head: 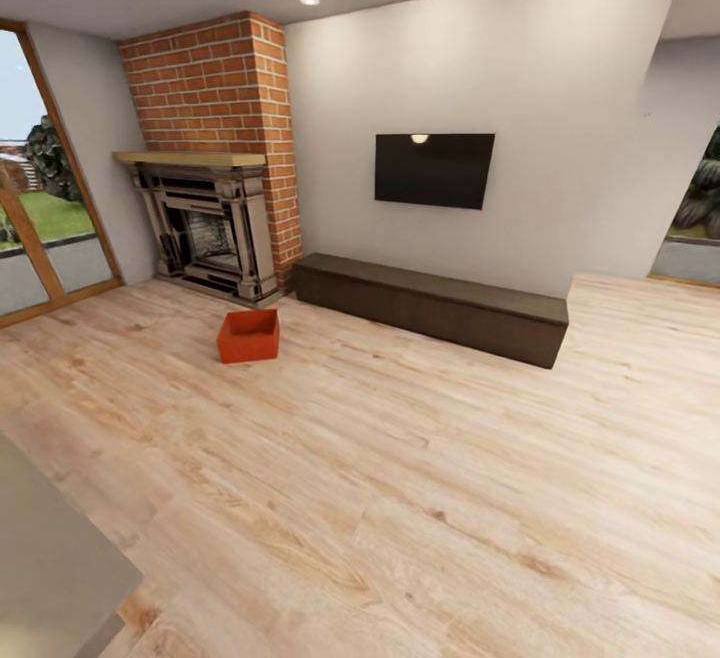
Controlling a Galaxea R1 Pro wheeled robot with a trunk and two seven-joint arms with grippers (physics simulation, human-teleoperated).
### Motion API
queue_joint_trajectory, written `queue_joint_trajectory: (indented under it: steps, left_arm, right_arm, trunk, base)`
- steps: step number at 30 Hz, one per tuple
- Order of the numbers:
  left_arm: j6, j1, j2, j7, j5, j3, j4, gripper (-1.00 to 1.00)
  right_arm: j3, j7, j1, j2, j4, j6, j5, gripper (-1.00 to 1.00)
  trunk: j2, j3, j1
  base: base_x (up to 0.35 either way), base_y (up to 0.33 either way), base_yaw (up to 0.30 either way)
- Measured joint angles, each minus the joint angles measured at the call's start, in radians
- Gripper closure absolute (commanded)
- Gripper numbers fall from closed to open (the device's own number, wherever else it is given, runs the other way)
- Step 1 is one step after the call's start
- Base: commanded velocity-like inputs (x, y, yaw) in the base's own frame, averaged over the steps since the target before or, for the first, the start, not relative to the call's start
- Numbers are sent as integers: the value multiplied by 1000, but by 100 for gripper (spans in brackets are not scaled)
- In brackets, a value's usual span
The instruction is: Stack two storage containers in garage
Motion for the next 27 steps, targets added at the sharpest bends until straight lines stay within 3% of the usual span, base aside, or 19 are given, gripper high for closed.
queue_joint_trajectory:
  steps: [27]
  left_arm:
    - [-1,0,0,0,0,0,0,-100]
  right_arm:
    - [0,0,0,0,0,0,-3,-100]
  trunk:
    - [0,0,0]
  base:
    - [322,0,0]
